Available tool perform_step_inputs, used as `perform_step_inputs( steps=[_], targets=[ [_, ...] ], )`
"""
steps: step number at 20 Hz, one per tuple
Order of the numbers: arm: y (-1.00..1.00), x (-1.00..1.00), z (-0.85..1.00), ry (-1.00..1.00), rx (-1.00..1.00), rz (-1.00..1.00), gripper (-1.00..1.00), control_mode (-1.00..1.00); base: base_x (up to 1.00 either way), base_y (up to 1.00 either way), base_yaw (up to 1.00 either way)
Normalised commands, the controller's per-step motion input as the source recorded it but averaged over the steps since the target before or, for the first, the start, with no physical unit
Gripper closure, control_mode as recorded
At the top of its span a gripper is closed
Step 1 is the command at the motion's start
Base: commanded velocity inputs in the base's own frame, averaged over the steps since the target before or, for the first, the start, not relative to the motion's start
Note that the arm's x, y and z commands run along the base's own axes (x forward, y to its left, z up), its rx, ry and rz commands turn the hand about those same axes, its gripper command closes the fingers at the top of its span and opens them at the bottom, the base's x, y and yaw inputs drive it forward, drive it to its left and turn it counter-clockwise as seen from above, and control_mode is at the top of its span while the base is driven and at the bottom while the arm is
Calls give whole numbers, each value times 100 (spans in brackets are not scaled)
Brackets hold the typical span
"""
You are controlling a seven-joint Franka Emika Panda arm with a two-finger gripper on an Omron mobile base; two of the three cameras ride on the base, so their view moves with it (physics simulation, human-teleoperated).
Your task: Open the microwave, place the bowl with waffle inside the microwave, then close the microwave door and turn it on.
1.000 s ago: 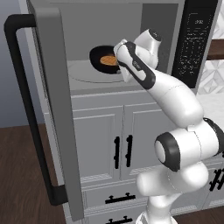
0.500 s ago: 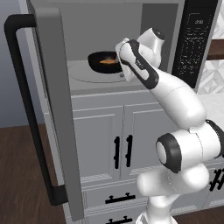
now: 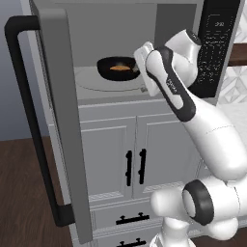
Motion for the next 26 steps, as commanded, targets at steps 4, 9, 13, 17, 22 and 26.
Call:
perform_step_inputs(
  steps=[4, 9, 13, 17, 22, 26],
  targets=[
    [2, -100, 0, 0, -1, 0, -100, -100, 0, 0, 0],
    [3, -100, 2, -9, -12, 0, -100, -100, 0, 0, 0],
    [0, -97, -10, -22, -23, 1, -100, -100, 0, 0, 0],
    [0, -95, -22, -22, -25, 6, -100, -100, 0, 0, 0],
    [-2, -31, -17, -2, -12, 1, -100, -100, 0, 0, 0],
    [-33, 0, -11, -1, -1, 6, -100, -100, 0, 0, 0]
  ],
)
